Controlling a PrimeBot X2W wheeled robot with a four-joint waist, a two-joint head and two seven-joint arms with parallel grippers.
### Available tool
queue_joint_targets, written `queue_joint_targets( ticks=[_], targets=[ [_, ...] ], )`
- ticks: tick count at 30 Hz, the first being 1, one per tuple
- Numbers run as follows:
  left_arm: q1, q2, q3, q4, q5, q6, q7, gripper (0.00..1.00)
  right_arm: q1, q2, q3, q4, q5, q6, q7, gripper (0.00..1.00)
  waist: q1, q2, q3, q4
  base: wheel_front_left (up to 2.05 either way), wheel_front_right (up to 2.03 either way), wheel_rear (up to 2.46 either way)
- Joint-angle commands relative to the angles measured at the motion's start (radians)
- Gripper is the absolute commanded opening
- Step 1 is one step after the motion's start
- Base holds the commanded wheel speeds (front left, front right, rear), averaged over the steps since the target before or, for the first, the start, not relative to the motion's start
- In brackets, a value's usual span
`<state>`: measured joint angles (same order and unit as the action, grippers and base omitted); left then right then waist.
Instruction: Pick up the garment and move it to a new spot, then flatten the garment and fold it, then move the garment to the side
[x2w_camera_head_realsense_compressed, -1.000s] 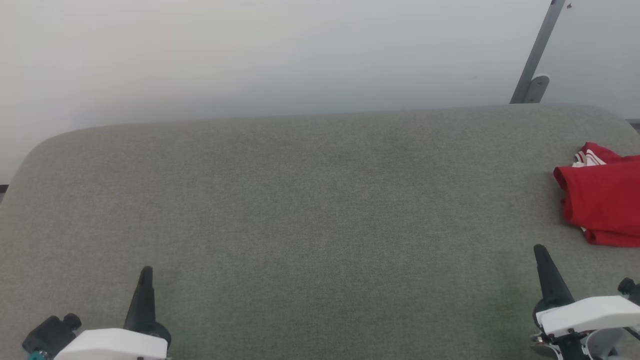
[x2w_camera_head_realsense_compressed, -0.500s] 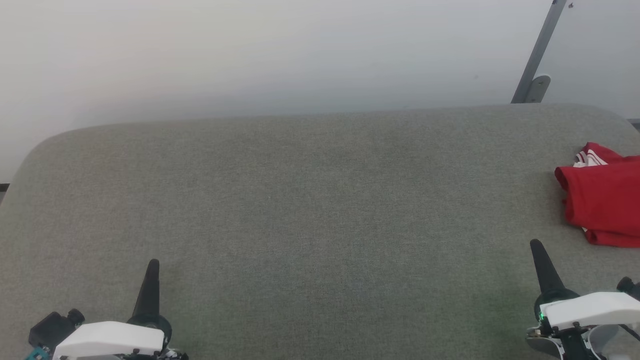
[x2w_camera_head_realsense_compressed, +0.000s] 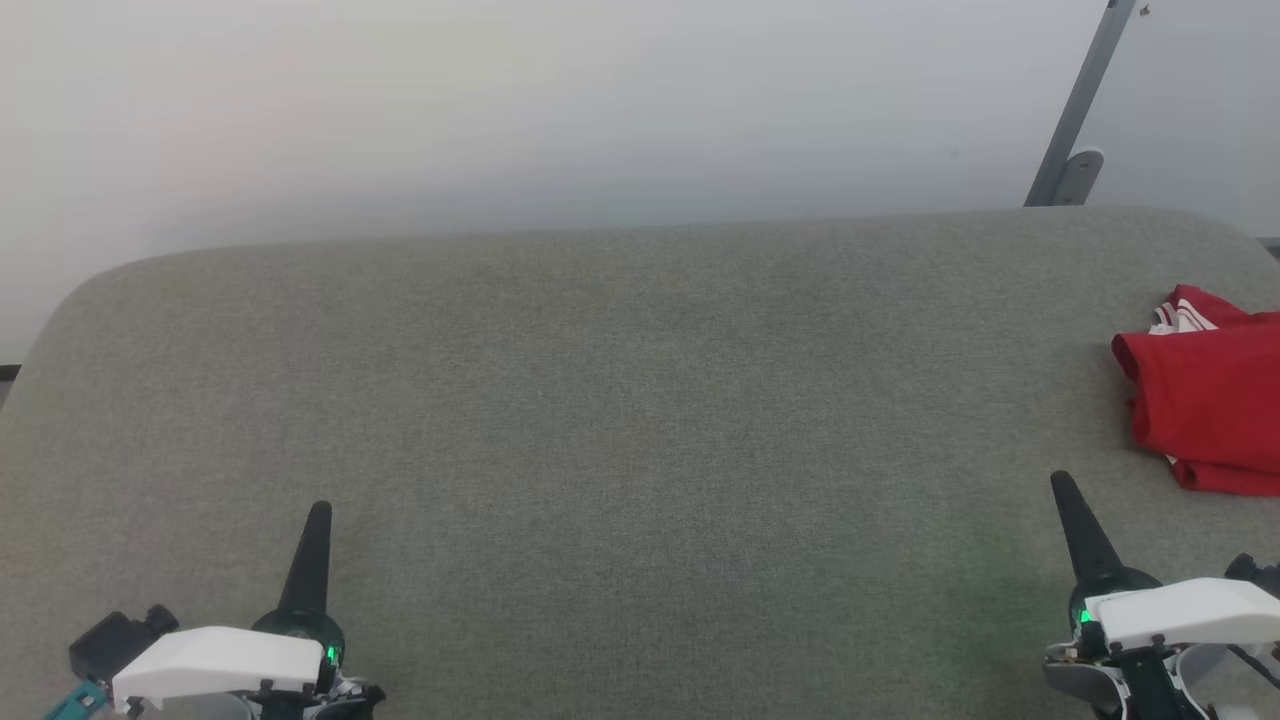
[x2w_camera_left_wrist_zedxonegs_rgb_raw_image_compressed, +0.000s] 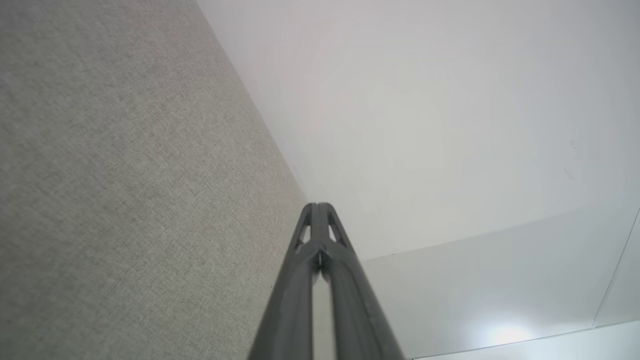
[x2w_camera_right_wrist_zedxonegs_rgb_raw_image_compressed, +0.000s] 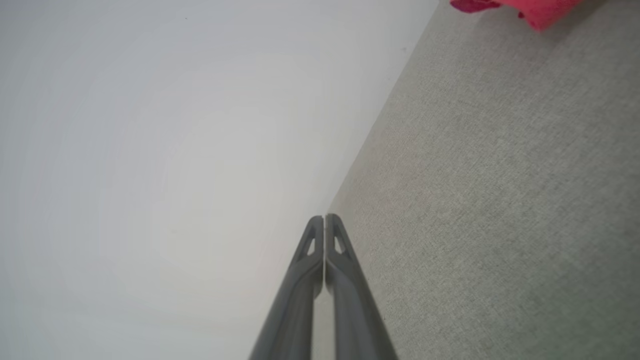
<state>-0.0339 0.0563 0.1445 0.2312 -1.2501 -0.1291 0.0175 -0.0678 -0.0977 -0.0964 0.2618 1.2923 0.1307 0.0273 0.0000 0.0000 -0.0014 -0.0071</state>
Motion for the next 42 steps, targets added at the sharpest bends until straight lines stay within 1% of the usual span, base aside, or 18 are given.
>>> queue_joint_targets(
  ticks=[1, 19, 42],
  targets=[
    [-0.025, 0.002, -0.001, -0.005, -0.017, -0.002, 0.007, 0.00, -0.021, 0.000, -0.002, -0.012, 0.016, 0.000, 0.006, 0.00, 0.0000, 0.0000, 0.000, 0.000, 0.00, 0.00, 0.00],
    [-0.048, -0.002, -0.014, 0.004, -0.169, -0.002, 0.045, 0.00, -0.030, 0.021, -0.009, -0.016, 0.148, 0.000, 0.042, 0.00, 0.0000, 0.0000, 0.002, 0.003, 0.00, 0.00, 0.00],
    [-0.078, -0.006, -0.028, 0.012, -0.328, -0.003, 0.091, 0.00, -0.042, 0.046, -0.018, -0.019, 0.291, 0.000, 0.081, 0.00, 0.0000, 0.0000, 0.004, 0.006, 0.00, 0.00, 0.00]
  ],
)
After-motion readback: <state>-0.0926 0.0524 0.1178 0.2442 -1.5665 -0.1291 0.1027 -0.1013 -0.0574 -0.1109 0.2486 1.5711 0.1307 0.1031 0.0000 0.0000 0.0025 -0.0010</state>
